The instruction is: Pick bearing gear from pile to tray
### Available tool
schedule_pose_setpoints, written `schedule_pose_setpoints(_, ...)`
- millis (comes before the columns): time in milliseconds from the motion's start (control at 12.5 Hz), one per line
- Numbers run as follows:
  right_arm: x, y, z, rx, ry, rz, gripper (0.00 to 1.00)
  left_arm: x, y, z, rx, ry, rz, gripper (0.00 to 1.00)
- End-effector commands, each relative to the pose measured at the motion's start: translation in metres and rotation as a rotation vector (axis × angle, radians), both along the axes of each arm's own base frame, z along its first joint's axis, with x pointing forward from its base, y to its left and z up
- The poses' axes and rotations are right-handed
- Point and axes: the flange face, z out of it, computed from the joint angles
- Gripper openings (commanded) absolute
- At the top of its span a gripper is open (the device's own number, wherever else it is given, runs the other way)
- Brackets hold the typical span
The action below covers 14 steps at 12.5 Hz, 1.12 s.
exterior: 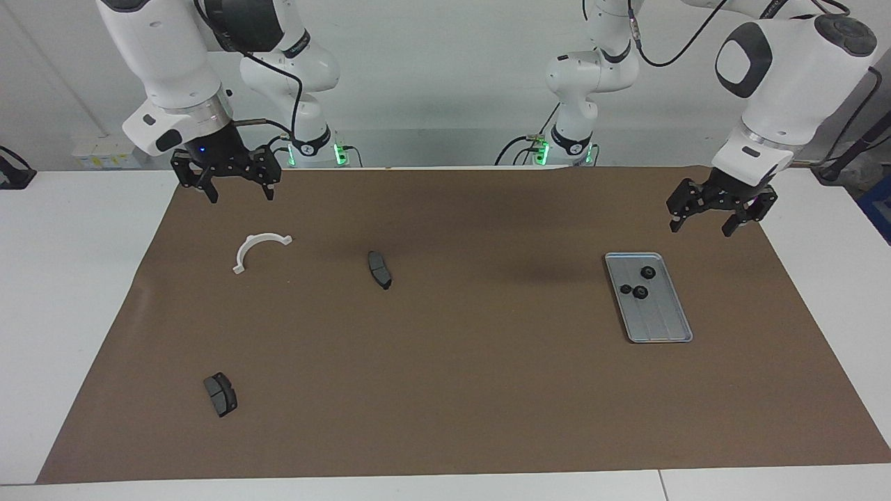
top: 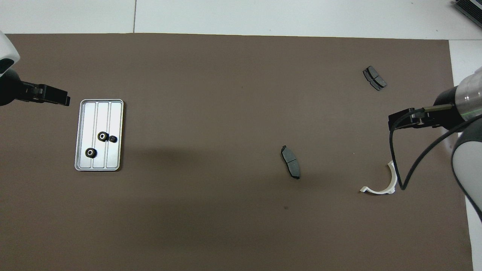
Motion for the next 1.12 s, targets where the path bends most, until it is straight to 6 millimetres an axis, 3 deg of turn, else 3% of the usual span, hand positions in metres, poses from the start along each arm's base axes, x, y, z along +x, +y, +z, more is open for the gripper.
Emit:
schedule_pose_setpoints(0, -0.007, 0.000, 0.002, 0.019, -0.006, 0.025, 1.00, -0.008, 0.006, 0.002, 0.008, 0.010, 0.008, 1.00)
schedule_pose_setpoints(320, -0.007, 0.000, 0.002, 0.019, -0.007, 0.025, 1.00, -0.016, -0.003, -0.001, 0.009, 0.078, 0.088, 1.00)
schedule_pose_setpoints(1038, -0.007, -0.001, 0.001, 0.019, -0.006, 0.023, 1.00, -0.027, 0.006, 0.001, 0.043, 0.136, 0.101, 1.00)
